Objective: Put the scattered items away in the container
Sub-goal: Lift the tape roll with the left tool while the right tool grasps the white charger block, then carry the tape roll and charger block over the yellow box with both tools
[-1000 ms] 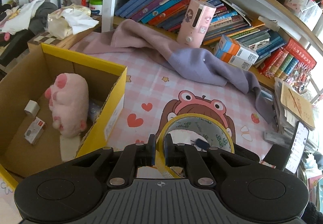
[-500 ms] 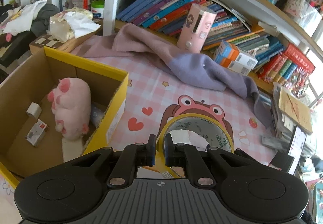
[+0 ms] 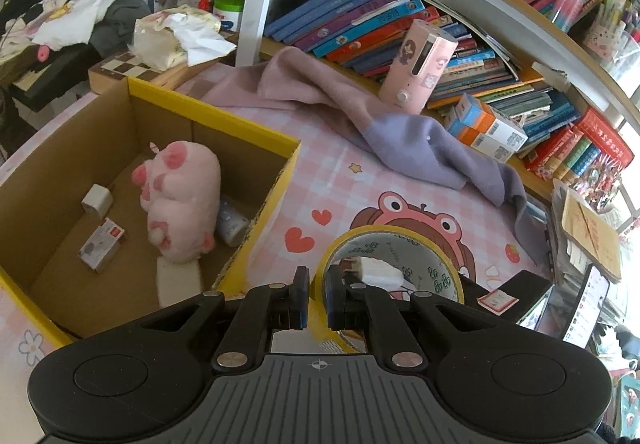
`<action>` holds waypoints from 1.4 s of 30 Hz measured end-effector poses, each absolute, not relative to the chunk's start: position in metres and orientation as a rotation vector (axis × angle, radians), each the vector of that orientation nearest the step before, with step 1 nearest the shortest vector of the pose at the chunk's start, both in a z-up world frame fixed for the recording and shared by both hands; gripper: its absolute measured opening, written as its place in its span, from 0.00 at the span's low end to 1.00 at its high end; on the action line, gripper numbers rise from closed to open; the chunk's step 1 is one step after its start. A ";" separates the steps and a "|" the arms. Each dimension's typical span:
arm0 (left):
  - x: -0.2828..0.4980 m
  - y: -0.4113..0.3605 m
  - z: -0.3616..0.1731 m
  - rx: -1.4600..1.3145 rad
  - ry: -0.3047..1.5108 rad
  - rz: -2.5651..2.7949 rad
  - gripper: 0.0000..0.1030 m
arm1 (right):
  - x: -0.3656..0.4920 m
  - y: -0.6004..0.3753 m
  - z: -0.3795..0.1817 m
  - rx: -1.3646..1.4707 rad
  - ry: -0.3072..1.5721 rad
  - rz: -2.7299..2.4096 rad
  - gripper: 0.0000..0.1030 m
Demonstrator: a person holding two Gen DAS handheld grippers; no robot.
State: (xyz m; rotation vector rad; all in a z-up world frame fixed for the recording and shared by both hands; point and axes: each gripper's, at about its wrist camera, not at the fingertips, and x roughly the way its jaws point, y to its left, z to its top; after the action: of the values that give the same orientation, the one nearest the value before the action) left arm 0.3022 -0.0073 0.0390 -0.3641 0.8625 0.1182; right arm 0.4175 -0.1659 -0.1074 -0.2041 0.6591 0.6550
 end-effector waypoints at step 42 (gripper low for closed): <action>0.255 -0.051 0.032 -0.411 0.877 -0.026 0.07 | 0.302 -0.282 -0.039 -0.080 0.622 0.503 0.53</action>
State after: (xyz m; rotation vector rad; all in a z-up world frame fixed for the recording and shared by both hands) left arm 0.2548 -0.0514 0.0321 -0.4107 0.8768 -0.0264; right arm 0.3024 -0.2819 -0.0390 -0.0797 0.6217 0.5026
